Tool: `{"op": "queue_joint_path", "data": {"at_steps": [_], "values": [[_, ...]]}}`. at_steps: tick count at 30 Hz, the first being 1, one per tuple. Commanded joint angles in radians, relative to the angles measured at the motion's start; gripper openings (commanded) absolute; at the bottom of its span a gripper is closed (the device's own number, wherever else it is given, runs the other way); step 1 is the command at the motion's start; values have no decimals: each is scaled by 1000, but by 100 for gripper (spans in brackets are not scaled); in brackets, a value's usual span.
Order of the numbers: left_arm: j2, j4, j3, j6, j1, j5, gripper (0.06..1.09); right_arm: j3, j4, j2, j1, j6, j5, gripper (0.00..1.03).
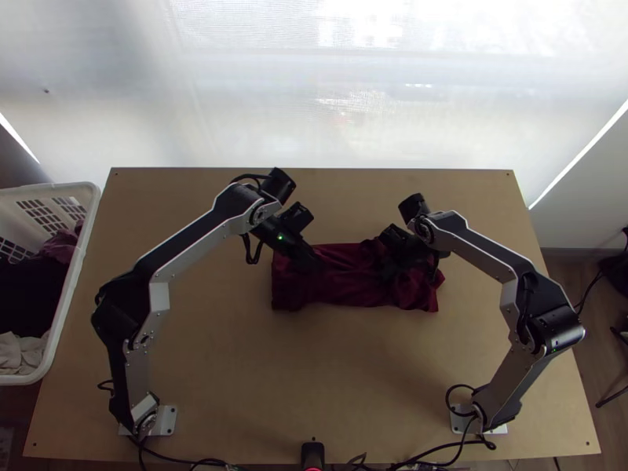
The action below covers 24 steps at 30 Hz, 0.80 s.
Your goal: Fold the t-shirt
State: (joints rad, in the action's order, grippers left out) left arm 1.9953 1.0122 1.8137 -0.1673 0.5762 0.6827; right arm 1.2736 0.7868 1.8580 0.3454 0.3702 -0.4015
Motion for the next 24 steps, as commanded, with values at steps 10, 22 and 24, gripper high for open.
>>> {"op": "queue_joint_path", "data": {"at_steps": [10, 22, 24], "values": [[269, 71, 407, -12, 96, -2, 9, -2, 40, -120, -102, -20, 1, 3], [332, 2, 450, -43, 168, 0, 9, -43, 74, -260, -229, -20, 1, 3], [332, -32, 450, -43, 180, 2, 9, -53, 74, -289, -253, -27, 1, 3]]}}
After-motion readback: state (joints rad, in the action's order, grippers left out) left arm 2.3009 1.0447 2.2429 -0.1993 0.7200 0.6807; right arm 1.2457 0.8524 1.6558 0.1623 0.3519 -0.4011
